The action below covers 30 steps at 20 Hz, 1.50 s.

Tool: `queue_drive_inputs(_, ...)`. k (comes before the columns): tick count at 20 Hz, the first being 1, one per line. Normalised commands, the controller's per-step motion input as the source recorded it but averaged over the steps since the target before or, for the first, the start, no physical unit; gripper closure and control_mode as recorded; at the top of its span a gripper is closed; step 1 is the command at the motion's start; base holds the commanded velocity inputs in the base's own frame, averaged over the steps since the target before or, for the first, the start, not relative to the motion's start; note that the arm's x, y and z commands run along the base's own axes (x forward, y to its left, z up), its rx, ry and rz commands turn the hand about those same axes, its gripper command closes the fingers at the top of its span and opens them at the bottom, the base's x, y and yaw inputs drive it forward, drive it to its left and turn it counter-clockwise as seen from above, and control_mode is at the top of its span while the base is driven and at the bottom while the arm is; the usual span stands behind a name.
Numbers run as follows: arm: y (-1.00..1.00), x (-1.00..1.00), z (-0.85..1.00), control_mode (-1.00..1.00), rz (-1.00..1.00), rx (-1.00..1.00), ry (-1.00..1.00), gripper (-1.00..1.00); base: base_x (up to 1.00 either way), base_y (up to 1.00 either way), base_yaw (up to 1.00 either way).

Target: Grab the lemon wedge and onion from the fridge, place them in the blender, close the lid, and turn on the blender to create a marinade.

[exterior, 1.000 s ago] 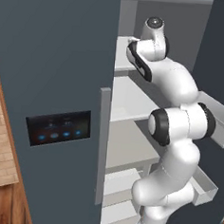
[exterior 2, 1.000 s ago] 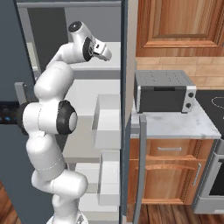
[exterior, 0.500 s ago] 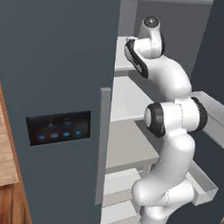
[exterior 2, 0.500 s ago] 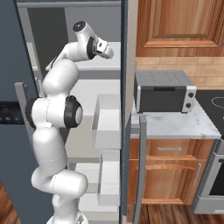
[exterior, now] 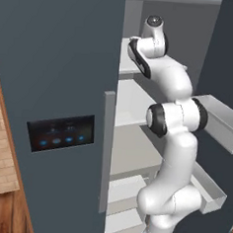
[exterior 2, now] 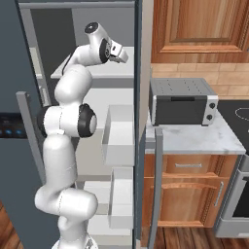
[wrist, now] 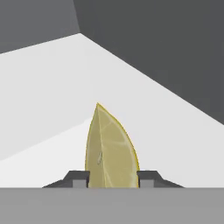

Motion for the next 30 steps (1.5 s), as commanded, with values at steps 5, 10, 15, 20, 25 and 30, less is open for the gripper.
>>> queue_drive_inputs(5, -0.01, -0.26, -0.12, -1.00, 0.00, 0.00, -0.04, 1.00, 0.00, 0.00, 0.00)
queue_drive_inputs(10, 0.11, -0.89, -0.07, -1.00, 0.00, 0.00, -0.14, 1.00, 0.00, 0.00, 0.00)
queue_drive_inputs(15, 0.32, -0.98, -0.18, -1.00, 0.00, -0.01, -0.16, 1.00, 0.00, 0.00, 0.00)
queue_drive_inputs(20, 0.17, -0.79, -0.22, -1.00, 0.00, -0.01, -0.21, 1.00, 0.00, 0.00, 0.00)
queue_drive_inputs(25, 0.00, -1.00, 0.12, -1.00, 0.00, 0.00, -0.10, 1.00, 0.00, 0.00, 0.00)
queue_drive_inputs(30, 0.00, -1.00, 0.17, -1.00, 0.00, 0.00, 0.00, 1.00, 0.00, 0.00, 0.00)
